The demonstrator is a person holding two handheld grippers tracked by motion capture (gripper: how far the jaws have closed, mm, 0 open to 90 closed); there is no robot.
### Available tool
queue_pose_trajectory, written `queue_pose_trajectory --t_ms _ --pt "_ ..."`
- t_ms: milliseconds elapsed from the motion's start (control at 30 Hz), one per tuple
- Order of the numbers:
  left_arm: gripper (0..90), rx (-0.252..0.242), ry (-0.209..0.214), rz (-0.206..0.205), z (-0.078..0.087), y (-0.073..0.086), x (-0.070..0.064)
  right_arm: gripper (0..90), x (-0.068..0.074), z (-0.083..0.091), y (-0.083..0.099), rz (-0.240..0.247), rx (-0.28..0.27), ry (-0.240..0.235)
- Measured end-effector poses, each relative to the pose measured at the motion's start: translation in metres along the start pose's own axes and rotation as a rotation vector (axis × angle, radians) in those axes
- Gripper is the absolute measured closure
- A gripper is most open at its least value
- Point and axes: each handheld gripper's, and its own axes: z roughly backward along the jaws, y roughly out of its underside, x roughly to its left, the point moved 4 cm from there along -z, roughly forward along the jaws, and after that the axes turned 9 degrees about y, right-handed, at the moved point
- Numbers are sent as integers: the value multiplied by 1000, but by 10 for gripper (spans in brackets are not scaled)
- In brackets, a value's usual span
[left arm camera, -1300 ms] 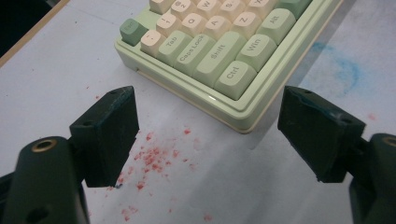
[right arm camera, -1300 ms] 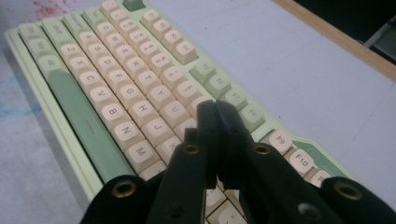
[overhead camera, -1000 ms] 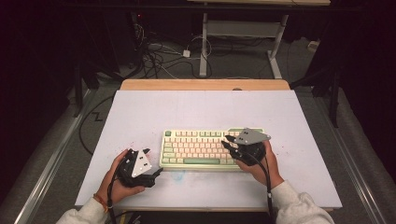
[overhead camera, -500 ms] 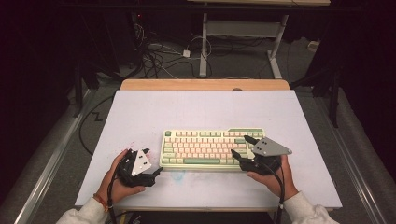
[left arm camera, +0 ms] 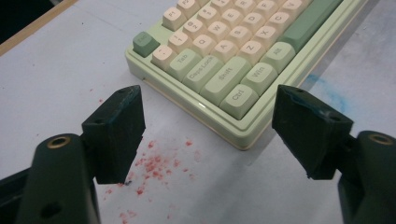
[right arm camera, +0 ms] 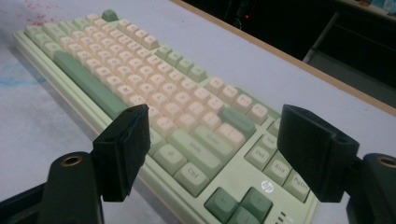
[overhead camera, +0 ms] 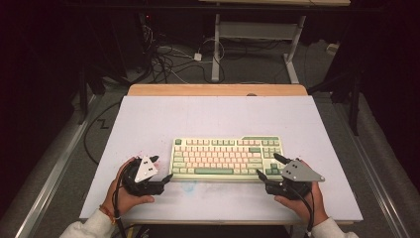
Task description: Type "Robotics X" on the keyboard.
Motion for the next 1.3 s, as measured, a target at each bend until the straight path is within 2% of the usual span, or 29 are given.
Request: queue_pose_trajectory --t_ms 100,233,267,333,367,400,433,500,533,667,933,1300 --pt "292 5 3 3 1 -3 0 247 2 2 5 14 16 11" --pt "477 15 13 -21 0 -7 -2 248 5 4 9 15 24 11" --pt "545 14 32 -23 -1 -11 -3 249 6 4 10 17 28 8" --pt "681 11 45 -31 -1 -14 -3 252 8 5 12 22 35 6" --pt "718 11 58 -25 -2 -16 -4 253 9 5 12 23 37 2" --pt "718 9 68 -25 -3 -19 -4 253 9 5 12 23 37 2" --pt "797 11 83 -37 -4 -22 -4 255 12 6 13 27 43 -4" --pt "836 21 96 -72 -7 -26 -6 255 13 7 14 34 49 -10" --pt "860 13 118 -72 -9 -28 -7 255 14 8 15 31 52 -11" --pt "877 14 158 -81 -15 -37 -9 256 15 12 16 36 49 -8" --pt "878 50 183 -114 -32 -58 -13 255 15 10 18 46 62 -5" --pt "877 71 242 -128 -61 -89 -21 258 18 7 20 56 82 -30"
